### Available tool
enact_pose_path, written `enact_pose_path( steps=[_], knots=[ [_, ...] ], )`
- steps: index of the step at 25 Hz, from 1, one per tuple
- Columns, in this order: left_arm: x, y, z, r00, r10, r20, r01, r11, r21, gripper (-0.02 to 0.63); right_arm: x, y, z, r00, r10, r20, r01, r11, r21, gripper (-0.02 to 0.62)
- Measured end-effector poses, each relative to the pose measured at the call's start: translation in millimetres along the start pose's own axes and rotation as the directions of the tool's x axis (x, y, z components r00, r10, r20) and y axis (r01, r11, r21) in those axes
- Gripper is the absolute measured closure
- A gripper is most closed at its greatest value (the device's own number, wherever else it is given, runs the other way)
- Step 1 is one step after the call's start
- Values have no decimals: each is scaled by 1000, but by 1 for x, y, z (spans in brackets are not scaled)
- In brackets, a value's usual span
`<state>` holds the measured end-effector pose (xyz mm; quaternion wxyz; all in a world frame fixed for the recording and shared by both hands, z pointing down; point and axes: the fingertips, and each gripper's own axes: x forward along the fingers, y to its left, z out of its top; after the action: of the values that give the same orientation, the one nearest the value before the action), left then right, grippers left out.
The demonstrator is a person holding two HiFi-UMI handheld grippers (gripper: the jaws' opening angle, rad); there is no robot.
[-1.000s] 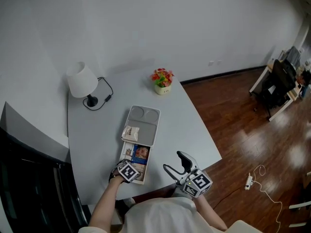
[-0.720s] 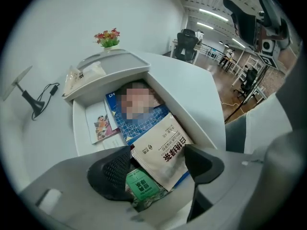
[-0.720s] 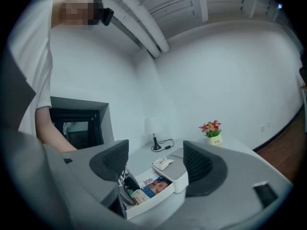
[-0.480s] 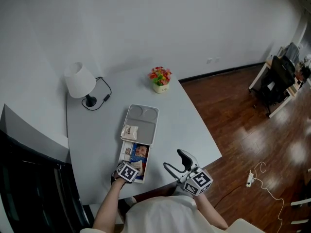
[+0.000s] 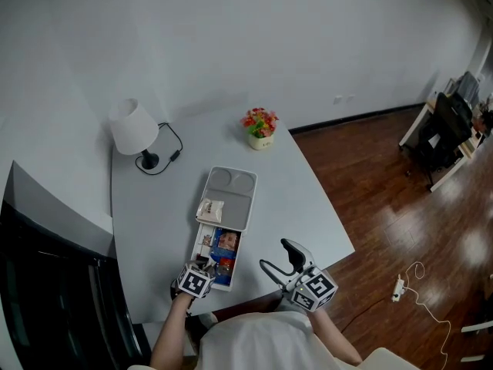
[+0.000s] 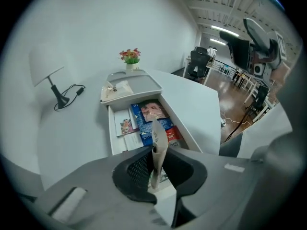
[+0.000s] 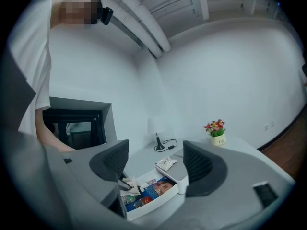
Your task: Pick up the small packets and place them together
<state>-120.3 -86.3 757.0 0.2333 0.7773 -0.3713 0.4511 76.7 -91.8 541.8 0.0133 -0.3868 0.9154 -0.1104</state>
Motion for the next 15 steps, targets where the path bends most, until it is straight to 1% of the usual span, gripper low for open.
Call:
enact_pose_path(
  steps=[4,8,11,15],
  knots=[
    [-18,0,5,999,-2,51,3,1000,-21,557,4,1,1,1000,11,3,-11,1000,-1,241],
    [-39,-5,22,995,-25,97,26,1000,-10,557,7,0,0,1000,19,3,-19,1000,2,241],
    [-52,-12,42,989,-52,140,48,998,31,555,6,-2,0,1000,17,3,-17,1000,6,241],
    [-61,-10,71,984,-74,165,56,992,110,552,6,-6,1,1000,0,20,-1,1000,20,241]
  ],
)
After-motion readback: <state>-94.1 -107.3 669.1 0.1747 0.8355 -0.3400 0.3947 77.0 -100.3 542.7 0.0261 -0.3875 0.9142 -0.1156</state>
